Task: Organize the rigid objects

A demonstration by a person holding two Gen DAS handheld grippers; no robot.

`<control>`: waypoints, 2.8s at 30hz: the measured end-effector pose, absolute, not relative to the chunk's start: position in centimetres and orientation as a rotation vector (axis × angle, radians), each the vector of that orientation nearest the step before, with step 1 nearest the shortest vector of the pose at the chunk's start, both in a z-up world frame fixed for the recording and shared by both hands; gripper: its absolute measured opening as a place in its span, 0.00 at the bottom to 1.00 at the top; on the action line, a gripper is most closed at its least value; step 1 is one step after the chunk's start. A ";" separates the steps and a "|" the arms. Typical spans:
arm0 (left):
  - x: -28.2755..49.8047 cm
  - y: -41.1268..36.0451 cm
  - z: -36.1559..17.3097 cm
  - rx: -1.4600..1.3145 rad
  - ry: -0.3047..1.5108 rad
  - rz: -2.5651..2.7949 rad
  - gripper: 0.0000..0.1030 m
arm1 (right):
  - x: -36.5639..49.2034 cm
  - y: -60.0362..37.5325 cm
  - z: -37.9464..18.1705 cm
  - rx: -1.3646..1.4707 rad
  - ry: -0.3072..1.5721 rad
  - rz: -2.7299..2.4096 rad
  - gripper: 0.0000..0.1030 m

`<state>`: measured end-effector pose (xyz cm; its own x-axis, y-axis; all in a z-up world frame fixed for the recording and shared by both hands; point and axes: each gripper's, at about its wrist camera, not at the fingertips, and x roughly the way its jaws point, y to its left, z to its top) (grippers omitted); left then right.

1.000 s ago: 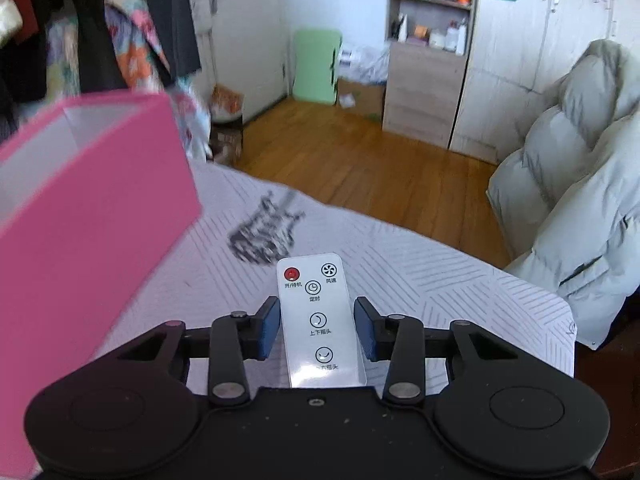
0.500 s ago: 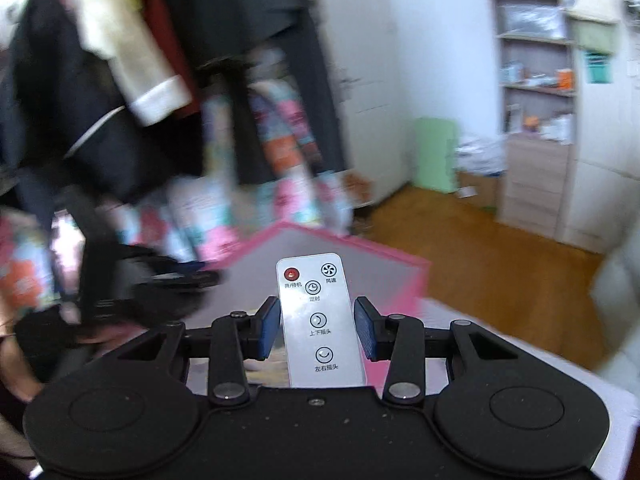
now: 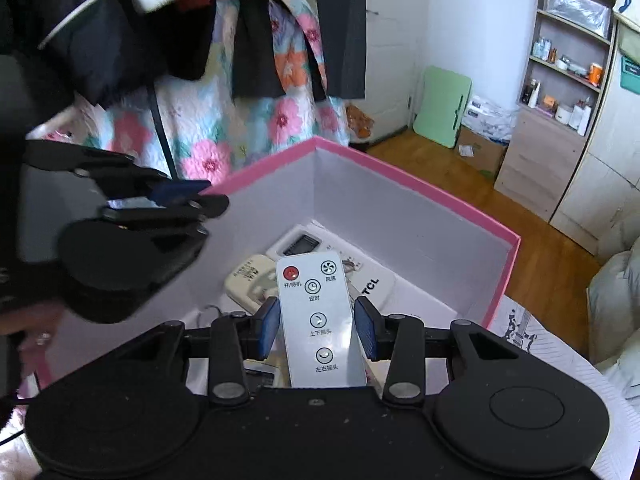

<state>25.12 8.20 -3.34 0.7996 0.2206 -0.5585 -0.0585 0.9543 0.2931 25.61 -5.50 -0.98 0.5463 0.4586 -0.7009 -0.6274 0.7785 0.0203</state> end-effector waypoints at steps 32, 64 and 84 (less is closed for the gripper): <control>24.1 8.3 -1.4 0.204 0.642 0.138 0.09 | 14.2 -16.0 3.4 0.065 0.501 0.487 0.48; 7.6 3.9 2.0 0.080 0.640 -0.007 0.44 | 5.3 -18.8 4.1 0.093 0.471 0.283 0.71; 4.2 3.0 1.5 0.098 0.616 0.051 0.98 | 3.0 -19.5 3.3 0.086 0.496 0.137 1.00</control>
<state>4.18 3.03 1.54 0.8154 0.0764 -0.5738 -0.0182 0.9942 0.1063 2.98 -19.50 3.33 0.8706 0.1516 -0.4681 -0.1098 0.9872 0.1154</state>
